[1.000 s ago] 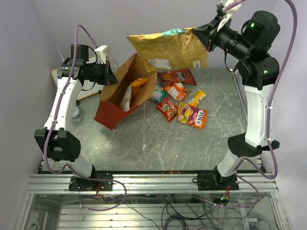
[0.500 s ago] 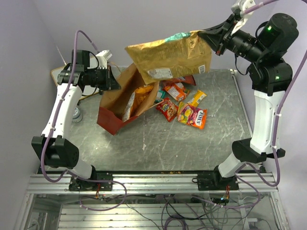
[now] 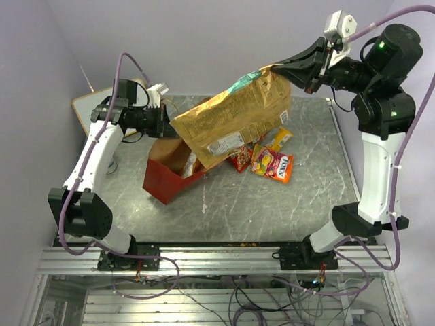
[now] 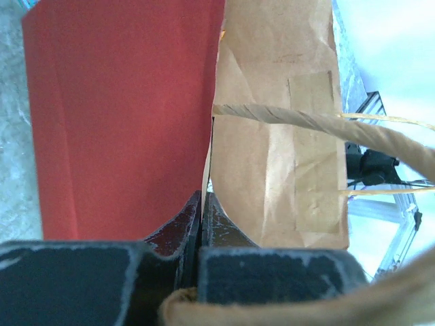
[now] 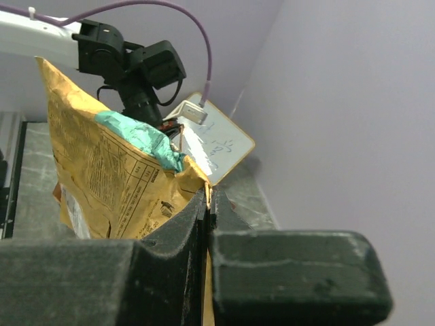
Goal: Place the snacks into the paper bag
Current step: Place the snack in the paper bag.
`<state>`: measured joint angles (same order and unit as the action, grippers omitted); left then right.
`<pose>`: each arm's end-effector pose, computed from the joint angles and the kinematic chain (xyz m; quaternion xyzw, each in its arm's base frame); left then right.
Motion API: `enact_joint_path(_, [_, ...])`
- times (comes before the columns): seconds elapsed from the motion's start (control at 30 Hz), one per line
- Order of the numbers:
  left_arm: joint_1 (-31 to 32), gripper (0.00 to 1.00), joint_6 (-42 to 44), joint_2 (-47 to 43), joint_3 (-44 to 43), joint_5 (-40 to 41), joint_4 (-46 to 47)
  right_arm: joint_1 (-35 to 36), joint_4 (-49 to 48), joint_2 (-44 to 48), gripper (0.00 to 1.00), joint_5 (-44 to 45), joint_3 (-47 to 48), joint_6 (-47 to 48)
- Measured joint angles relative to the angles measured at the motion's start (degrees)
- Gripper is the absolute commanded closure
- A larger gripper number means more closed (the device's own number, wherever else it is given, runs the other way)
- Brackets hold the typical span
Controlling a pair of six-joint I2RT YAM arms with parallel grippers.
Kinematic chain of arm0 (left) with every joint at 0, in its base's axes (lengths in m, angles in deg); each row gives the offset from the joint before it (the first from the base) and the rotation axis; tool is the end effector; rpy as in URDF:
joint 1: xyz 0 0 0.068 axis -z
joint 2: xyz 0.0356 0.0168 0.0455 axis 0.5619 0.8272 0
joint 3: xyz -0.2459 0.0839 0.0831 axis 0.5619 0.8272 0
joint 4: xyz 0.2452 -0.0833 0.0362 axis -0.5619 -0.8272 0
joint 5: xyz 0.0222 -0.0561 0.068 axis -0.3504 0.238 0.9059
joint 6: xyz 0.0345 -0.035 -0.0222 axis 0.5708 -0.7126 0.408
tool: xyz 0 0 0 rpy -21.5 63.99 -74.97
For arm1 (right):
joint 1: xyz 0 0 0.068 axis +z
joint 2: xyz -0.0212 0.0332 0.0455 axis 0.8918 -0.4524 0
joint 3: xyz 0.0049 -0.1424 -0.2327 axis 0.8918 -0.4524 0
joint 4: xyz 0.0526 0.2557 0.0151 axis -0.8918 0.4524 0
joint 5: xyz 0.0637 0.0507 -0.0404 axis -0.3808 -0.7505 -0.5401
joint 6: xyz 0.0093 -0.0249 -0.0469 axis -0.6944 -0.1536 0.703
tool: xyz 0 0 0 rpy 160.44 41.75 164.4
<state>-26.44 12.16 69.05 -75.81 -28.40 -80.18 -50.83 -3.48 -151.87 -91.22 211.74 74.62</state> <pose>0.3116 -0.0673 0.3681 0.1528 0.8634 -0.3848 0.2882 0.2145 0.0776 0.6127 -0.4811 0.4905 0.3167 0.6540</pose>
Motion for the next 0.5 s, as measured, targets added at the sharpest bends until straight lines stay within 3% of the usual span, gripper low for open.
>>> enact_joint_path(0.27, [0.50, 0.93, 0.74, 0.74, 1.16, -2.82, -0.52, -0.02, -4.07, -2.54, 1.00, -6.34, -6.45, -0.87])
enact_joint_path(0.5, [0.57, 0.93, 2.89, 3.56, 1.16, -2.99, -1.40, -0.07, -7.76, -7.87, 1.00, -7.28, -6.73, -3.37])
